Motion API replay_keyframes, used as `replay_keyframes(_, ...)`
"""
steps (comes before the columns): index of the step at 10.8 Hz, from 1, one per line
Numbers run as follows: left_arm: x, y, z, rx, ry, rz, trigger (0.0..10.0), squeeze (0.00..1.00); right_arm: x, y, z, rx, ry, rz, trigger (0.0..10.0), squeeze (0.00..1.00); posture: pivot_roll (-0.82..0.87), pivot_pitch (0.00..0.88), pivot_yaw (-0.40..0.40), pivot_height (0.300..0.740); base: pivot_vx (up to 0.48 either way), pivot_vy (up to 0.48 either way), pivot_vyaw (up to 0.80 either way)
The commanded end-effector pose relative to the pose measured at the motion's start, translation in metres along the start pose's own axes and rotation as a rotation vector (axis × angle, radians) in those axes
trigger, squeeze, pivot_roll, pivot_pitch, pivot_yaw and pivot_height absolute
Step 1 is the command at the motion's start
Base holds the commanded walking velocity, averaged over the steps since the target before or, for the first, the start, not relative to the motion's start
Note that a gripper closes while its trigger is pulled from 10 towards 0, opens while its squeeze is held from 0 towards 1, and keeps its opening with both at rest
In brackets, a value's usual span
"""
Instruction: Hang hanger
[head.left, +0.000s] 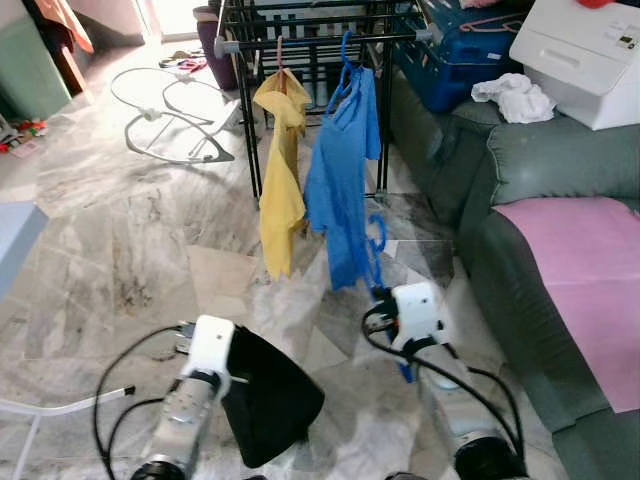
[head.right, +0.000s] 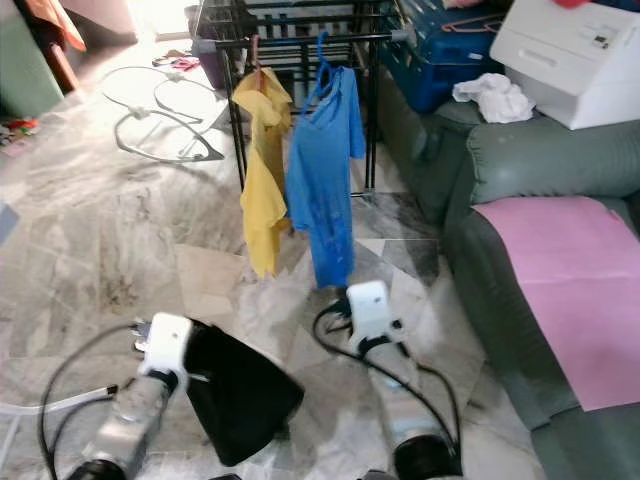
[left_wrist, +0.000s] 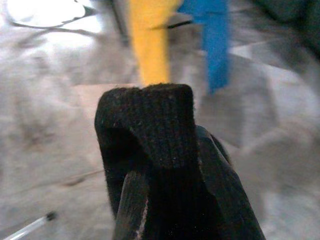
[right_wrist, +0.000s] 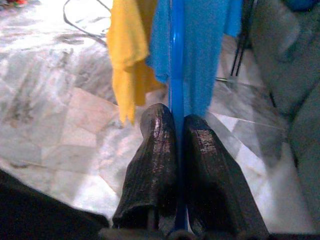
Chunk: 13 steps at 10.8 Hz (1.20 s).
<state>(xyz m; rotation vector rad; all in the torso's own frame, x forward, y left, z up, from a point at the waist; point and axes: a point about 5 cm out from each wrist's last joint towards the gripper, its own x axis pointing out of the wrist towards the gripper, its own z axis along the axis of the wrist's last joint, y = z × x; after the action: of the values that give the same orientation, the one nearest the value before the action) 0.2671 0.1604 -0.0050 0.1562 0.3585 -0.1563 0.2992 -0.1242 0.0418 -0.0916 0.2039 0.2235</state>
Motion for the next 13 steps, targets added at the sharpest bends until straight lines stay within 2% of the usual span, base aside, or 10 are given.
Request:
replay_keyframes(1,0.001,-0.001,0.009,-0.003,-0.046,-0.025,10.0,0.00,-0.003,-0.001,-0.003,0.009,0.000,-0.003,10.0,0.00,-0.12,0.123,0.054,0.740,0.000,0.000,0.00)
replay_keyframes(2,0.001,-0.001,0.016,0.045,-0.093,-0.031,10.0,0.00,-0.004,-0.002,-0.005,-0.014,0.003,0.003,10.0,0.00,-0.12,0.120,0.050,0.740,0.000,0.000,0.00)
replay_keyframes(4,0.012,0.023,0.052,0.253,-0.220,0.001,10.0,0.00,-0.003,-0.019,0.005,-0.107,-0.019,0.005,10.0,0.00,-0.11,0.123,0.049,0.740,0.000,0.000,0.00)
replay_keyframes(5,0.018,0.034,0.076,0.380,-0.296,-0.004,10.0,0.00,-0.002,-0.029,0.009,-0.142,-0.026,0.002,10.0,0.00,-0.11,0.124,0.054,0.740,0.000,0.000,0.00)
replay_keyframes(6,0.019,0.041,0.117,0.444,-0.458,-0.090,10.0,0.00,0.000,-0.038,0.020,-0.153,-0.059,0.044,10.0,0.00,-0.12,0.126,0.059,0.740,0.000,0.000,0.00)
replay_keyframes(7,0.021,0.049,0.147,0.631,-0.537,-0.130,10.0,0.00,0.000,-0.048,0.035,-0.200,-0.103,0.080,10.0,0.00,-0.14,0.131,0.062,0.740,0.000,0.000,0.00)
replay_keyframes(8,0.022,0.050,0.154,0.764,-0.549,-0.151,10.0,0.00,-0.001,-0.051,0.041,-0.222,-0.122,0.108,10.0,0.00,-0.15,0.137,0.063,0.740,0.000,0.000,0.00)
replay_keyframes(9,0.024,0.047,0.158,0.948,-0.550,-0.197,10.0,0.00,-0.004,-0.054,0.046,-0.247,-0.140,0.137,10.0,0.00,-0.16,0.140,0.063,0.740,0.000,0.000,0.00)
replay_keyframes(10,0.029,0.047,0.158,1.075,-0.492,-0.250,10.0,0.00,-0.007,-0.059,0.048,-0.279,-0.148,0.142,10.0,0.00,-0.17,0.148,0.058,0.740,0.000,0.000,0.00)
replay_keyframes(13,0.034,0.056,0.166,1.248,-0.444,-0.244,10.0,0.00,-0.012,-0.062,0.046,-0.297,-0.129,0.159,10.0,0.00,-0.17,0.165,0.058,0.740,0.000,0.000,0.00)
